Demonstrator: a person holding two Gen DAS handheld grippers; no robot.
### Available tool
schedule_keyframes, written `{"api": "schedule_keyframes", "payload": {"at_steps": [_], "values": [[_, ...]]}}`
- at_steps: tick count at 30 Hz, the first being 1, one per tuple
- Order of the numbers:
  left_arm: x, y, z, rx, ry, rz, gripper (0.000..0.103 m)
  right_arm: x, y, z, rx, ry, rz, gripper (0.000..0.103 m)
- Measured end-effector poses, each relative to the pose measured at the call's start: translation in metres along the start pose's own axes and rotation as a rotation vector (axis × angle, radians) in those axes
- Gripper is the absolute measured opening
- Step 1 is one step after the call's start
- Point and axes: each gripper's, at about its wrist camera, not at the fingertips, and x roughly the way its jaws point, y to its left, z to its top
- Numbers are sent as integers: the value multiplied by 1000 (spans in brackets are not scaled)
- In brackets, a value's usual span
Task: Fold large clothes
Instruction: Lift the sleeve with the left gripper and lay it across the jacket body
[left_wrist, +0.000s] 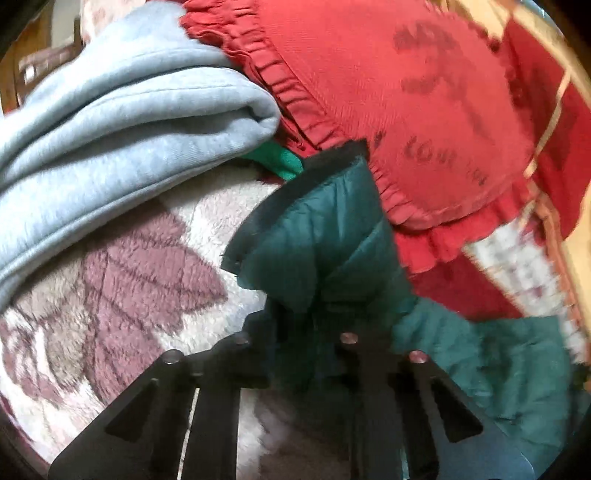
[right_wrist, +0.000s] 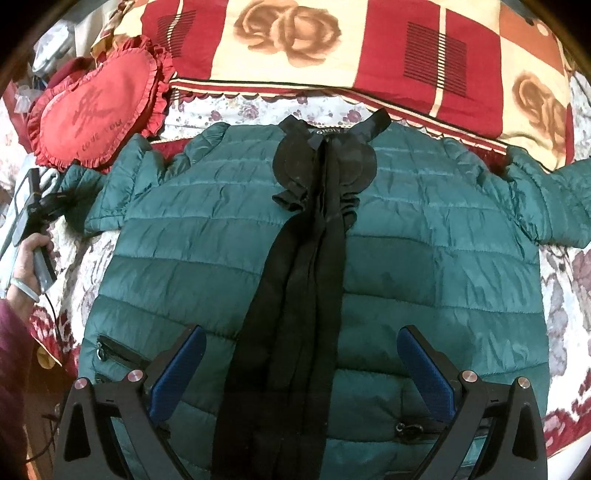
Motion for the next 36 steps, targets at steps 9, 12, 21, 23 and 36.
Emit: {"api": "schedule_keyframes", "payload": {"at_steps": [9, 12, 21, 23, 36], "values": [[-40, 2, -10, 11, -11, -72, 9, -8, -3, -8, 26, -4, 21, 103], [-55, 4, -17, -19, -2, -140, 8, -10, -4, -11, 28, 0, 32, 103], [-130, -48, -33, 77, -12, -393, 8, -19, -9, -24, 51, -7, 62, 103], [-147, -68, -37, 115, -23, -433, 7, -25, -11, -28, 51, -15, 64, 103], [-222, -180, -82, 314, -13, -614, 7, -47, -32, -43, 96, -41, 68, 103]]}}
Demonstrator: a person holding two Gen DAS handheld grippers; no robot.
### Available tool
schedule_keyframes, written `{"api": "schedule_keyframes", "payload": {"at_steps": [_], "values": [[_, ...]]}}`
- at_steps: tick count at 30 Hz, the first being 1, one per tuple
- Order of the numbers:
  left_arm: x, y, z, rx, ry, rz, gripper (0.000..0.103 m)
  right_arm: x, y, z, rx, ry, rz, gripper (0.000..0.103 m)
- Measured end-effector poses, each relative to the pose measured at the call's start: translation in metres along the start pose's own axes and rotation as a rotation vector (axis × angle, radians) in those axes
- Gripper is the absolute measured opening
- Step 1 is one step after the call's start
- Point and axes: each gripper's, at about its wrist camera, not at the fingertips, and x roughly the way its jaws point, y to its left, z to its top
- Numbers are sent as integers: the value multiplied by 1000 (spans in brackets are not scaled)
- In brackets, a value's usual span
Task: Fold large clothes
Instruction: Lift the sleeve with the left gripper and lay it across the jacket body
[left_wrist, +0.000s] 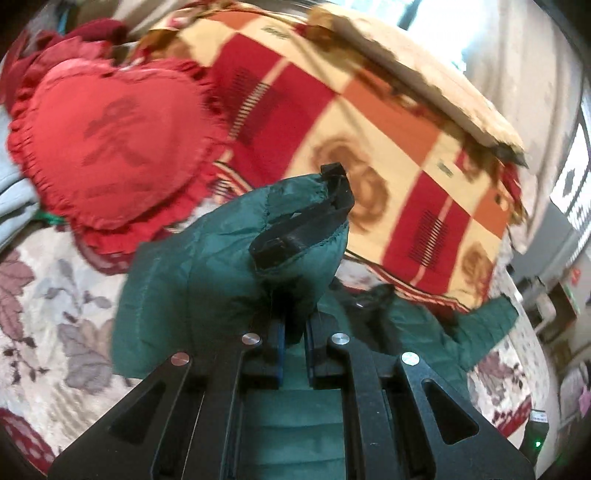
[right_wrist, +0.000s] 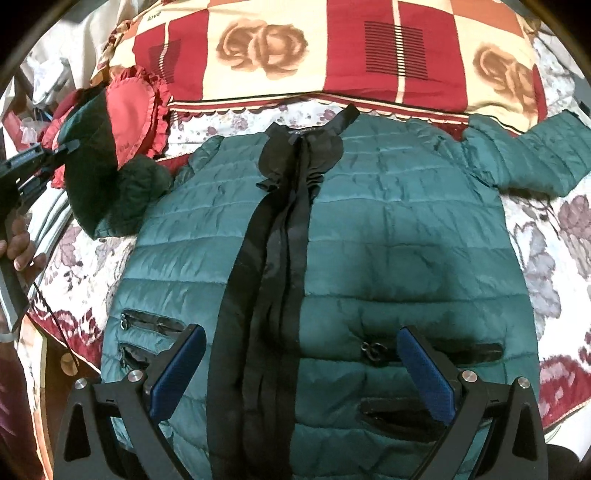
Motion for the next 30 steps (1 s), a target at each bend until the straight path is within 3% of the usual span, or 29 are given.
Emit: {"api": "schedule_keyframes", "payload": {"at_steps": [17, 30], "values": [[55, -138, -44, 160, 105, -135, 7, -22, -30, -8, 51, -36, -9, 103], [113, -199, -74, 206, 206, -187, 7, -23, -60, -11, 99, -32, -22, 103]]}}
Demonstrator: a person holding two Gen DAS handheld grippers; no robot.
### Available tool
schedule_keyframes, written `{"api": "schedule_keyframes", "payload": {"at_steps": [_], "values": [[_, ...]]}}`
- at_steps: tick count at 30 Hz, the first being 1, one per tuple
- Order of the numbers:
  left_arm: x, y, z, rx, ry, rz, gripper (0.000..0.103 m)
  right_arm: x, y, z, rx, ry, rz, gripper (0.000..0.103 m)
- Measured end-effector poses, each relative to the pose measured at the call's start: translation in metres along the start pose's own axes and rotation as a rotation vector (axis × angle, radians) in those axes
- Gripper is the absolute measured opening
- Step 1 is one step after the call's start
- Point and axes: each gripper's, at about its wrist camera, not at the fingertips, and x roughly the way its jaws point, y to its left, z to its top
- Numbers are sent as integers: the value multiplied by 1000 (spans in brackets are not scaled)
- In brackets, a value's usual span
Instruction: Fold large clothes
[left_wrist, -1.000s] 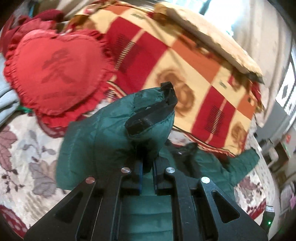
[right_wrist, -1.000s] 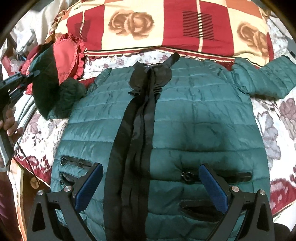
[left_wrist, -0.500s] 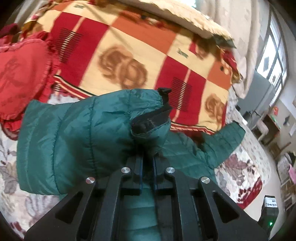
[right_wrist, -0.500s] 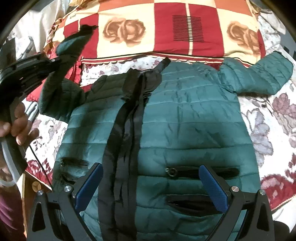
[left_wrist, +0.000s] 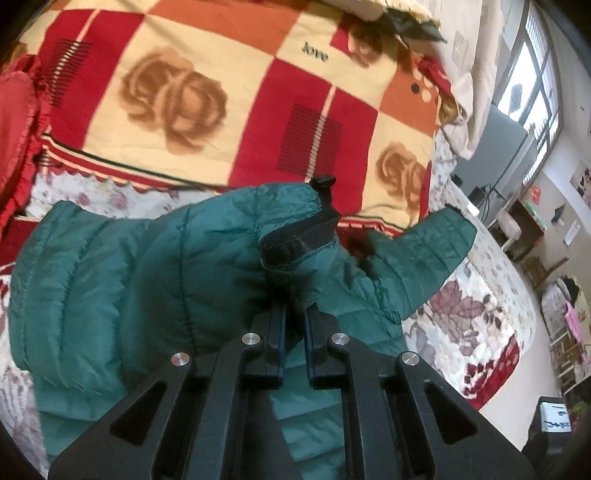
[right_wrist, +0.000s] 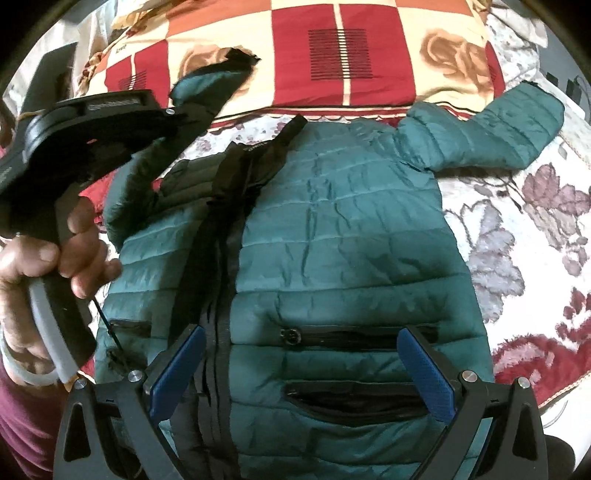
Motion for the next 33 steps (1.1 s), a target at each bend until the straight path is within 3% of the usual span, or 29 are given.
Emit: {"api": "schedule_keyframes", "payload": {"at_steps": [9, 15, 21, 26, 30, 33], "values": [[44, 1, -14, -15, 71, 21, 7, 10, -15, 0, 34, 22, -12, 103], [49, -8, -19, 52, 80, 63, 7, 18, -19, 2, 73, 46, -6, 103], [47, -9, -19, 58, 90, 59, 8, 18, -20, 0, 90, 50, -8, 103], [47, -6, -21, 5, 133, 4, 20, 17, -21, 0, 103, 52, -6, 103], [40, -7, -23, -8, 124, -19, 53, 16, -23, -2, 114, 58, -4, 103], [27, -2, -21, -39, 112, -37, 58, 15, -25, -2, 125, 55, -4, 103]]}}
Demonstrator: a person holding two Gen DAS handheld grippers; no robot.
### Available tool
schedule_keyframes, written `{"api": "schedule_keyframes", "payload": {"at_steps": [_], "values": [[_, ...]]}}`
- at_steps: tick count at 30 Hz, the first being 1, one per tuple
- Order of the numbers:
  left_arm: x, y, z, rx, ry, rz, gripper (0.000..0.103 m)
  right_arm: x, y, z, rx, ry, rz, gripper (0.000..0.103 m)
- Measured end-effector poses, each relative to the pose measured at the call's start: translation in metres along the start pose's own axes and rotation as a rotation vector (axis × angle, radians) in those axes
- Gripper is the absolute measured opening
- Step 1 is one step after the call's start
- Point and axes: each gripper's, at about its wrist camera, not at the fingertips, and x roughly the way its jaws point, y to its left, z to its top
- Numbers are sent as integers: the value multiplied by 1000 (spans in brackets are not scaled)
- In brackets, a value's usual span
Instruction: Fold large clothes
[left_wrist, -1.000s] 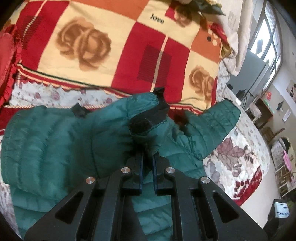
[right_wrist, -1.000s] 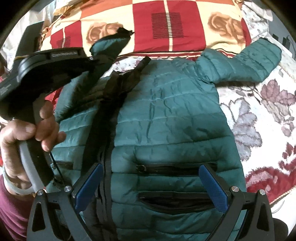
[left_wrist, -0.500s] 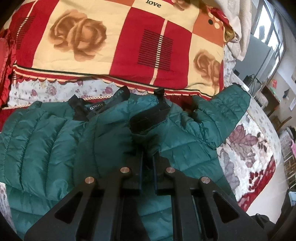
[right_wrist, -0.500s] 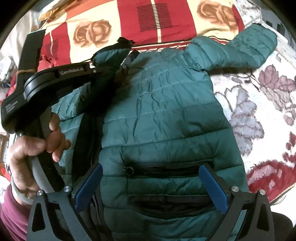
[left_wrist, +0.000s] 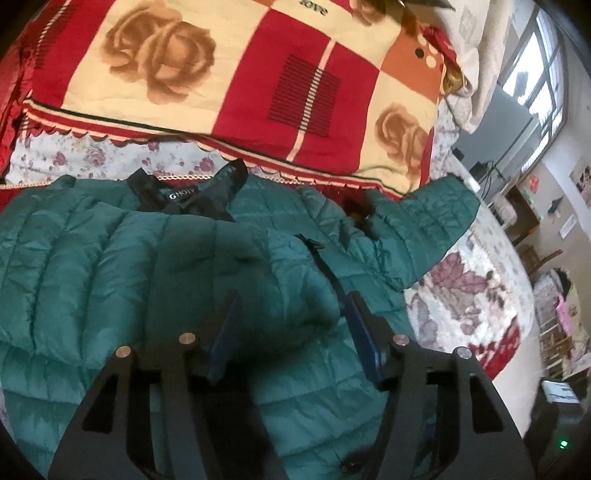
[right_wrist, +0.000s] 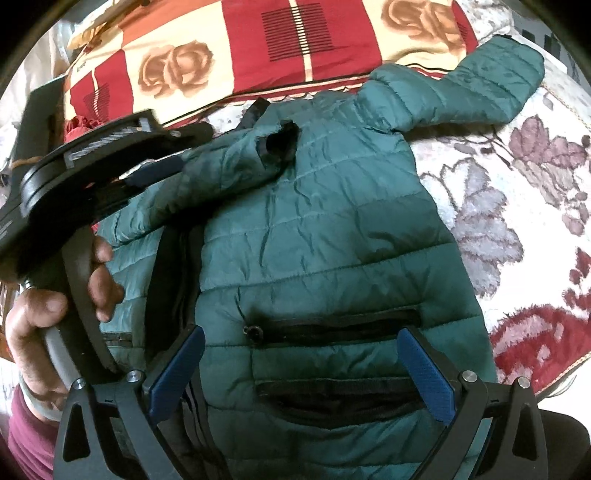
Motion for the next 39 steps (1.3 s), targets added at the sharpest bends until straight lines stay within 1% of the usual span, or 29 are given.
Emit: {"api": "schedule_keyframes", "payload": {"at_steps": [3, 6, 7, 11, 14, 15, 17, 19, 23, 26, 30, 37, 39], "values": [[-16, 11, 1, -39, 5, -19, 58, -4, -2, 2, 16, -15, 13, 103], [-40, 25, -1, -49, -24, -9, 58, -8, -1, 6, 28, -31, 39, 103], [-48, 30, -3, -46, -32, 8, 58, -8, 1, 8, 27, -32, 47, 103], [-83, 61, -14, -39, -68, 128, 58, -3, 12, 15, 4, -30, 43, 103], [-101, 88, -23, -63, -70, 193, 58, 3, 22, 30, 4, -43, 93, 103], [-108, 99, -27, -84, -67, 221, 58, 4, 23, 33, 12, -49, 112, 103], [-119, 118, -34, -131, -76, 246, 58, 13, 24, 48, 47, -67, 158, 103], [-132, 140, -42, -190, -93, 249, 58, 24, 20, 59, 107, -73, 166, 103], [-150, 171, -55, -256, -117, 283, 58, 52, 16, 76, 202, -29, 218, 103], [-157, 187, -62, -280, -125, 315, 58, 65, 19, 82, 242, -25, 241, 103], [-158, 200, -65, -301, -123, 339, 58, 72, 28, 91, 242, -43, 237, 103], [-150, 212, -68, -328, -110, 345, 58, 87, 56, 110, 154, -51, 234, 102], [-147, 215, -70, -336, -102, 350, 58, 95, 61, 114, 135, -44, 222, 86]]}}
